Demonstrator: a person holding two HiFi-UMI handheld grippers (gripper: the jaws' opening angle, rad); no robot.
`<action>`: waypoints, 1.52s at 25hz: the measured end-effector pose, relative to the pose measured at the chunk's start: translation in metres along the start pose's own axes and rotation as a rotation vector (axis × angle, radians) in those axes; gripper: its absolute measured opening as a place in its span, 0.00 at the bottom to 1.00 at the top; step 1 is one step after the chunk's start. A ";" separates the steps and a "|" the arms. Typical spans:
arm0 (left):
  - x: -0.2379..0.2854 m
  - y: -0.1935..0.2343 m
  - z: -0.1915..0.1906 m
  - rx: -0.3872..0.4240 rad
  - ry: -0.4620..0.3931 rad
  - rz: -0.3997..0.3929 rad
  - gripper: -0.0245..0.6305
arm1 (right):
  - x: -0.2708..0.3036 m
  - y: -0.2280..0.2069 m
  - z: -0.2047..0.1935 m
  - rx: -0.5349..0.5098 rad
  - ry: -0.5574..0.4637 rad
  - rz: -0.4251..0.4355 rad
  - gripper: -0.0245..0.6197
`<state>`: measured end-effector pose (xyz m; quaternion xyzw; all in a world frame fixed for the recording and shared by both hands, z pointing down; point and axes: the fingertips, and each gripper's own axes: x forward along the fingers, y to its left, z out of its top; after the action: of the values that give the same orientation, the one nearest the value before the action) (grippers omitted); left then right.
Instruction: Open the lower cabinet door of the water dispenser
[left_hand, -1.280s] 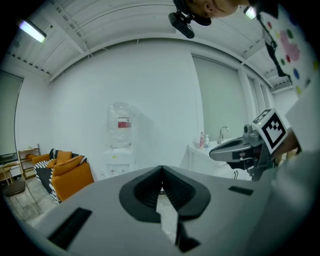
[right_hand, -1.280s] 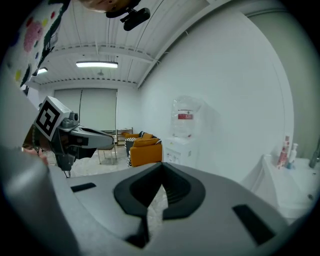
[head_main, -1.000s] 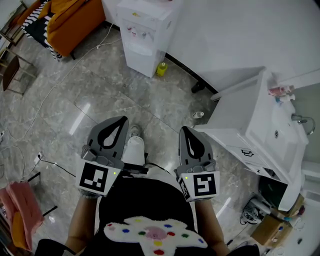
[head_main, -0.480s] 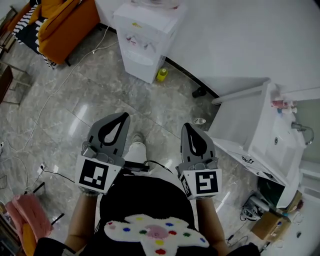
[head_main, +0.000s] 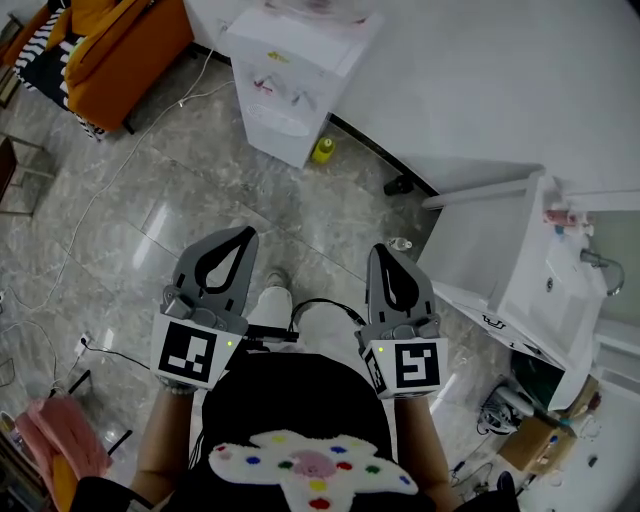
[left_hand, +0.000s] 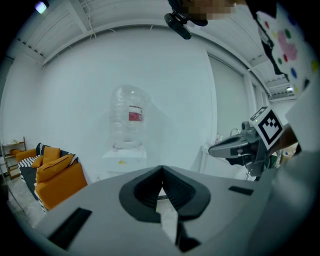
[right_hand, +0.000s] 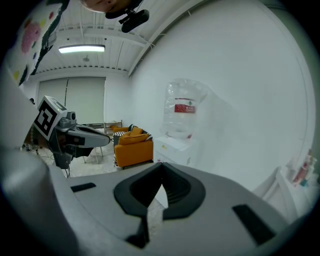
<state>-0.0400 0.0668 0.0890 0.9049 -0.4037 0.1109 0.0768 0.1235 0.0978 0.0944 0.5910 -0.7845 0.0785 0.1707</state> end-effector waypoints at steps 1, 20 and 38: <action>0.001 0.002 -0.002 -0.007 0.004 0.002 0.06 | 0.001 0.000 -0.001 -0.001 0.006 0.001 0.04; 0.046 0.001 0.017 -0.024 -0.024 0.086 0.06 | 0.040 -0.034 0.015 -0.055 -0.036 0.134 0.04; 0.051 0.026 0.016 -0.098 -0.020 0.189 0.24 | 0.082 -0.019 0.027 -0.045 -0.043 0.287 0.27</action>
<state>-0.0243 0.0093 0.0880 0.8590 -0.4929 0.0888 0.1063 0.1168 0.0094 0.0978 0.4706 -0.8659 0.0719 0.1539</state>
